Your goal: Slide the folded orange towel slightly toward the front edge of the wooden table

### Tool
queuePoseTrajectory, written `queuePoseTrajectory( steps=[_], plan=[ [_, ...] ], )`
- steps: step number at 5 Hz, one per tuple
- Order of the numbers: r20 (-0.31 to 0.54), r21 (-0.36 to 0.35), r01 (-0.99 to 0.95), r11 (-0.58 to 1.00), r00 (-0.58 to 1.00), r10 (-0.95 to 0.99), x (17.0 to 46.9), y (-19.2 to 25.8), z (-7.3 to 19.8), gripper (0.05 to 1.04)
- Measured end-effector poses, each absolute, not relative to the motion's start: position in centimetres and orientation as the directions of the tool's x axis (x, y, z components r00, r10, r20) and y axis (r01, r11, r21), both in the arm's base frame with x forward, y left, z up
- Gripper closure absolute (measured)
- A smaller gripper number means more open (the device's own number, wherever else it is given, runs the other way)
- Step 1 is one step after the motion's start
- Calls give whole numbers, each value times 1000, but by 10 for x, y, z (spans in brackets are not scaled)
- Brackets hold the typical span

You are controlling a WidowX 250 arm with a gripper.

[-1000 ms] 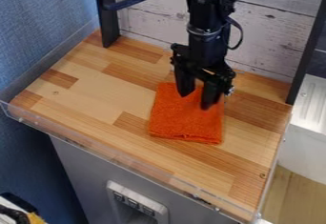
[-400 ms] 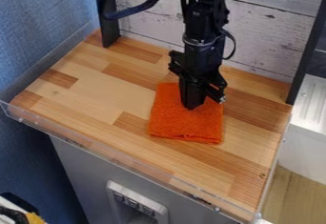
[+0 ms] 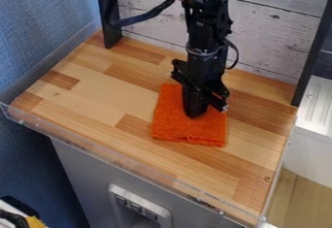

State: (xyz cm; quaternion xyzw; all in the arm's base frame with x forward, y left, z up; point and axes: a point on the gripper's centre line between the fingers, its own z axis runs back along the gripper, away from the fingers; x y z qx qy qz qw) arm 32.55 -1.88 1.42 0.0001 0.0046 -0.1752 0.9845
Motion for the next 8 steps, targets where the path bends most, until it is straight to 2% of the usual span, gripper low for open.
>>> queuePoseTrajectory(
  steps=[4,6,7,8],
  plan=[
    [-6,12,153,988,988,-153,302,-16,8,1025],
    [6,12,64,998,998,-64,301,-18,8,1000],
    [-26,9,33,999,999,-33,298,-18,9,849],
    [-40,1,22,1000,999,-22,294,-7,23,597]
  ],
)
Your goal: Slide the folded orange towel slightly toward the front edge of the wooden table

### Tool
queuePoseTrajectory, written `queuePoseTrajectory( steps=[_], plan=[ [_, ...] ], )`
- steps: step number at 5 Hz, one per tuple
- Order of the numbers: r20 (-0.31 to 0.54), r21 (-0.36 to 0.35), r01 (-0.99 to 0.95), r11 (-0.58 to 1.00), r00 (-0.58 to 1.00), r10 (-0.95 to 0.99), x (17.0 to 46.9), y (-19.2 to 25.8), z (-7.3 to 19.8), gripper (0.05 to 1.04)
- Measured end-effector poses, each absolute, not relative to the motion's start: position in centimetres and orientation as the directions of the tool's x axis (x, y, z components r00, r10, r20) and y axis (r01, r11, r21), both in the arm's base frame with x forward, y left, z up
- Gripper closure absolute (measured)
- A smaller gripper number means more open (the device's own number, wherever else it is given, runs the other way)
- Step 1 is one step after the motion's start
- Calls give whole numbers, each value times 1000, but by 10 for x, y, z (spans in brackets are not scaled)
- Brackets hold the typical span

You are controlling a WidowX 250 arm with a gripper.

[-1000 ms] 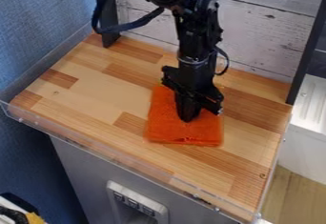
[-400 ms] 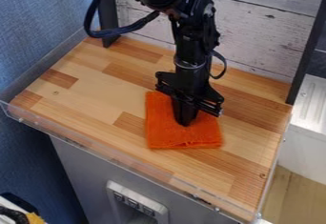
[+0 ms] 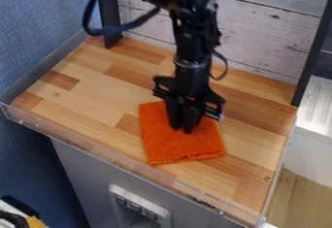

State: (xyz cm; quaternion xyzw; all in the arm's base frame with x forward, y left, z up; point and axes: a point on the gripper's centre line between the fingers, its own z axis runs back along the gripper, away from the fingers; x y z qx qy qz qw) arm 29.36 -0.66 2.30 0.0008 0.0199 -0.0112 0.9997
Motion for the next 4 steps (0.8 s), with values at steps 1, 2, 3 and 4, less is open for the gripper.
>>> queuePoseTrajectory(
  steps=[1,2,3,4],
  plan=[
    [-31,-10,-4,1000,999,4,293,23,40,297],
    [-20,-17,-12,1000,1000,11,288,53,52,87],
    [-4,-21,-18,1000,1000,18,286,80,62,83],
    [8,-13,-16,1000,1000,16,281,103,71,83]
  ],
)
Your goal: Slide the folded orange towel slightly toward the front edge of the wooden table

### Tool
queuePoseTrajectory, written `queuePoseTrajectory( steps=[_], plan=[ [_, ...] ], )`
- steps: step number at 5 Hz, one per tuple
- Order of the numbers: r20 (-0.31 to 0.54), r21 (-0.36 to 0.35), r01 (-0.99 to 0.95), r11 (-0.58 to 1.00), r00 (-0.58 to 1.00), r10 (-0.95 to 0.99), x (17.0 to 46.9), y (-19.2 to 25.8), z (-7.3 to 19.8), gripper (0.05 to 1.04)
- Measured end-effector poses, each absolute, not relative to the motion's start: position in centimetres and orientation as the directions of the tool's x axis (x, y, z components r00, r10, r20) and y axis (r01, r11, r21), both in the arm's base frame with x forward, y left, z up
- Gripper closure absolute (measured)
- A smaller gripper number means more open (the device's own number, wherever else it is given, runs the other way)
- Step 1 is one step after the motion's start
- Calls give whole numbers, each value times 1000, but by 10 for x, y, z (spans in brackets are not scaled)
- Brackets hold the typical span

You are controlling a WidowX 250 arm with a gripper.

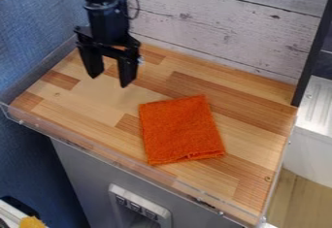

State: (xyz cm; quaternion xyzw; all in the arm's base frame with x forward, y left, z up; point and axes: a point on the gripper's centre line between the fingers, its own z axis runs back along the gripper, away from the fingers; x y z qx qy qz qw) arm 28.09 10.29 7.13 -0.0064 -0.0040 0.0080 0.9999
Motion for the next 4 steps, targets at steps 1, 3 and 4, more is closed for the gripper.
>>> queuePoseTrajectory(
  steps=[1,3,4],
  plan=[
    [16,-12,-11,1000,1000,11,279,121,78,86],
    [23,-7,5,1000,1000,-5,279,139,93,87],
    [18,-1,11,1000,1000,-11,280,146,101,85]
  ],
)
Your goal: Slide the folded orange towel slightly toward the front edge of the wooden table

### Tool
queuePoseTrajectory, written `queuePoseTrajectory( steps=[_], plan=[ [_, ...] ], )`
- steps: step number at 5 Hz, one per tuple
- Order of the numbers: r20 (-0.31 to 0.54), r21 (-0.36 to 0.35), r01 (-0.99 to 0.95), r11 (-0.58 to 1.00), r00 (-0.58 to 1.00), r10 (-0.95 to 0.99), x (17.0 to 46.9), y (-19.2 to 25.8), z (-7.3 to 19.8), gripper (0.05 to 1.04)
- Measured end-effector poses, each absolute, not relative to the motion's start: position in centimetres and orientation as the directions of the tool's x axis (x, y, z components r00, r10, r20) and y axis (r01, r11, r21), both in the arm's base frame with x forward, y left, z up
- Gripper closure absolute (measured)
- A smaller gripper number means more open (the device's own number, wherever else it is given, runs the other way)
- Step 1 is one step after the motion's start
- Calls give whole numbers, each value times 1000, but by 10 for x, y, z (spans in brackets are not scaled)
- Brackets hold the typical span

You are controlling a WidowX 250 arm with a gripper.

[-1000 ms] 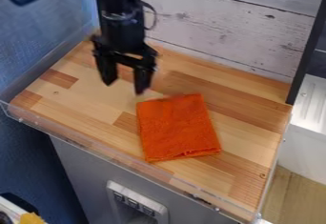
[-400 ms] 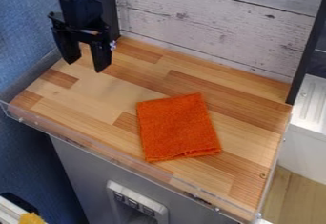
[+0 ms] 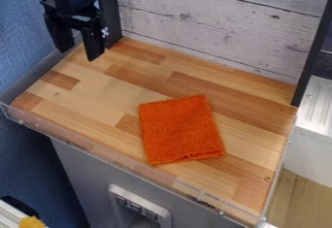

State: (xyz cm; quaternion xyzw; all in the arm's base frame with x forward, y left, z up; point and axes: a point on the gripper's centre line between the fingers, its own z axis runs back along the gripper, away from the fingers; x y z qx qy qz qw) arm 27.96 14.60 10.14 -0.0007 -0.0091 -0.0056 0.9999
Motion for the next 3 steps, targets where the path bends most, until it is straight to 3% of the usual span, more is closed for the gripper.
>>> queuePoseTrajectory(
  steps=[3],
  plan=[
    [9,16,-8,1000,1000,7,285,153,121,84]
  ],
)
